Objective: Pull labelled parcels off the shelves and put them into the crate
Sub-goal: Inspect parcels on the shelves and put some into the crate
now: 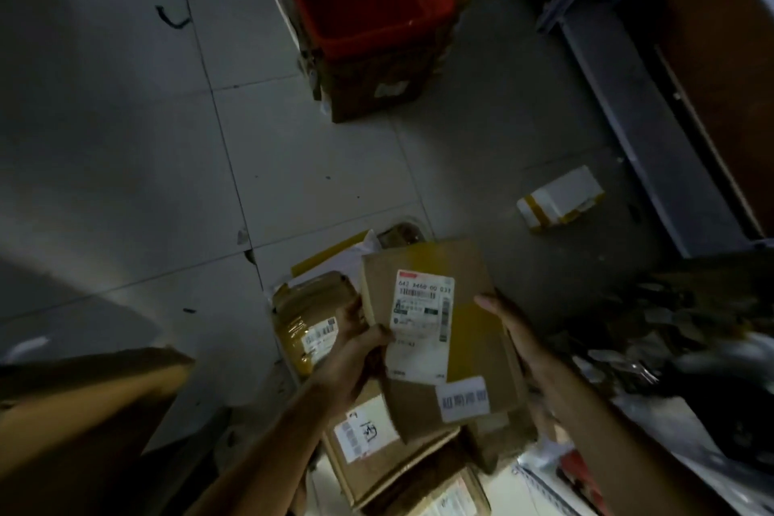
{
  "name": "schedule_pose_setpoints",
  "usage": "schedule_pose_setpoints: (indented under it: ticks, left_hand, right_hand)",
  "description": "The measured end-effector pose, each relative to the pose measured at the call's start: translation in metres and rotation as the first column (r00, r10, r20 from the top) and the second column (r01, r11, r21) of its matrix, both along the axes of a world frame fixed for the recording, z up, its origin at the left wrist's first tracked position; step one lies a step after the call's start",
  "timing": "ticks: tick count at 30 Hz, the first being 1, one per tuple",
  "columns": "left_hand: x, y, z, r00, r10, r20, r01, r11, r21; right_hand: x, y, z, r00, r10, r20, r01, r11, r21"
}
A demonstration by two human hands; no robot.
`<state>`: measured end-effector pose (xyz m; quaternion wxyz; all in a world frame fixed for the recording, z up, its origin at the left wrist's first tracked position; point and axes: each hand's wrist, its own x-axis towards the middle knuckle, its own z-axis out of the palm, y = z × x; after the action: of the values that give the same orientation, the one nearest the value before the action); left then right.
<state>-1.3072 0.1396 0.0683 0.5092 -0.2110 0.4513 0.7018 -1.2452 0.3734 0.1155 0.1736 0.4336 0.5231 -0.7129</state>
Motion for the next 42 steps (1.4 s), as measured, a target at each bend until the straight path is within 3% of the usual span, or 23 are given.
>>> schedule_pose_setpoints:
  ticks: [4,9,12,15,19,28,37,39,42]
  left_hand:
    - [-0.037,0.029,-0.027,0.995,0.048,-0.089,-0.05,0.999,-0.019]
    - [-0.075,0.052,-0.065,0.969,0.014,-0.248,-0.068,0.975,-0.213]
    - [-0.081,0.055,-0.092,0.94,-0.167,-0.298,0.037,0.917,-0.396]
    - [-0.079,0.065,-0.105,0.845,-0.411,-0.341,0.151,0.797,-0.585]
    - [-0.089,0.078,-0.103,0.799,-0.494,-0.342,0.114,0.684,-0.721]
    - [-0.082,0.082,-0.096,0.858,-0.413,-0.306,0.069,0.683,-0.727]
    - [-0.076,0.078,-0.109,0.844,-0.456,-0.283,0.084,0.633,-0.77]
    - [-0.077,0.078,-0.106,0.83,-0.474,-0.294,0.087,0.631,-0.771]
    - [-0.076,0.08,-0.106,0.797,-0.527,-0.296,0.115,0.613,-0.781]
  right_hand:
    - [-0.052,0.024,-0.031,0.996,0.089,-0.029,-0.087,0.994,0.06]
    - [-0.11,0.04,-0.071,0.966,0.256,-0.037,-0.25,0.96,0.126]
    - [-0.122,0.03,-0.111,0.925,0.373,0.078,-0.381,0.895,0.232]
    - [-0.12,0.025,-0.154,0.889,0.418,0.188,-0.458,0.815,0.355]
    - [-0.123,0.033,-0.168,0.88,0.424,0.214,-0.475,0.776,0.414]
    - [-0.115,0.037,-0.164,0.864,0.44,0.247,-0.503,0.725,0.471]
    - [-0.109,0.024,-0.173,0.885,0.376,0.274,-0.464,0.756,0.462]
    - [-0.114,0.02,-0.167,0.881,0.367,0.299,-0.472,0.723,0.505]
    - [-0.115,0.008,-0.152,0.842,0.374,0.389,-0.54,0.577,0.613]
